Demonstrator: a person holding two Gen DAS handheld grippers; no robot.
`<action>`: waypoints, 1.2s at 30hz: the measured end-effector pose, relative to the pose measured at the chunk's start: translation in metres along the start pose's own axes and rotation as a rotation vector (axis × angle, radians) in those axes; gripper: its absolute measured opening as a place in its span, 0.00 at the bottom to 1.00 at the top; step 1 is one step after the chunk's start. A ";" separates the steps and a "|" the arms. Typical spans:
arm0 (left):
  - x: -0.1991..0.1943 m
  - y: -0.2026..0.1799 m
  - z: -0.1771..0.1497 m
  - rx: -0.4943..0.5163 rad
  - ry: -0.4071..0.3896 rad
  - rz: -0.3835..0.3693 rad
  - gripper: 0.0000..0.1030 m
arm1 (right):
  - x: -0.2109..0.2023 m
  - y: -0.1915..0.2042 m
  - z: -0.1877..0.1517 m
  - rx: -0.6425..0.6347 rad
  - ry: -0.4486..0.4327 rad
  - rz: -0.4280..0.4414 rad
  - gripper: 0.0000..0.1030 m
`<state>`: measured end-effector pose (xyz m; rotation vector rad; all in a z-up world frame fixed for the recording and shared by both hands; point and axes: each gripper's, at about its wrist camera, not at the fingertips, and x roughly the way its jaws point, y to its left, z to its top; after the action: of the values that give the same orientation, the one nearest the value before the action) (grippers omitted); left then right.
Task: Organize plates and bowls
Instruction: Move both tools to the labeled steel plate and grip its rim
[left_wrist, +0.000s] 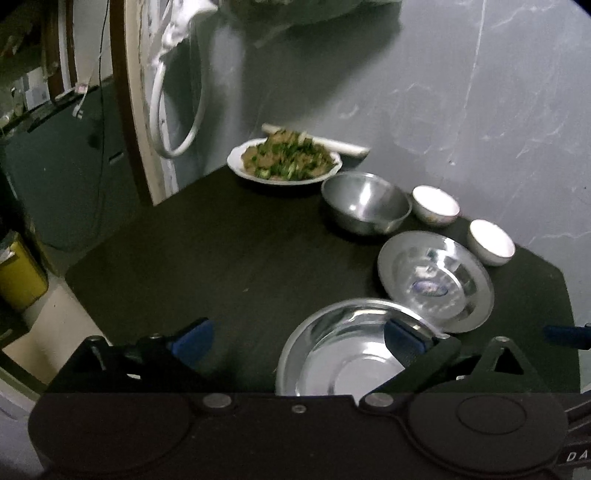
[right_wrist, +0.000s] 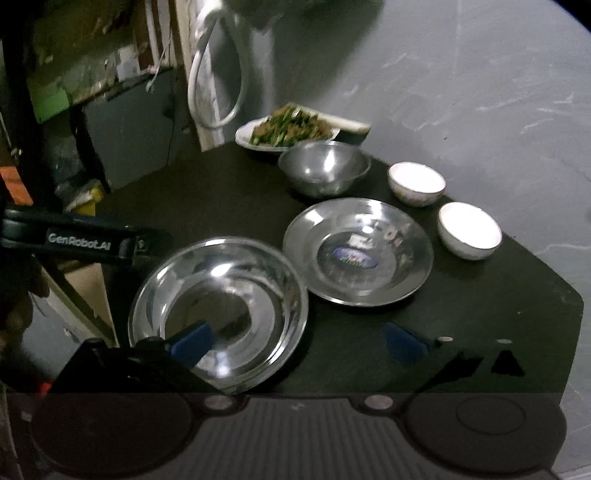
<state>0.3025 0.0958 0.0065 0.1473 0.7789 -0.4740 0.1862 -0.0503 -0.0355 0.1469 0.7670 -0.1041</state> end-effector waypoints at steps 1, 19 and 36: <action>-0.002 -0.003 0.002 0.005 -0.005 0.000 0.97 | -0.002 -0.003 0.000 0.009 -0.008 -0.003 1.00; 0.080 -0.016 0.061 0.163 0.017 -0.215 0.99 | 0.006 -0.052 0.003 0.297 -0.065 -0.211 1.00; 0.157 -0.021 0.079 0.205 0.142 -0.396 0.99 | 0.061 -0.056 0.018 0.413 0.036 -0.386 1.00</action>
<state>0.4398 -0.0020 -0.0478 0.2210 0.9020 -0.9276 0.2337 -0.1112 -0.0700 0.3927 0.7960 -0.6291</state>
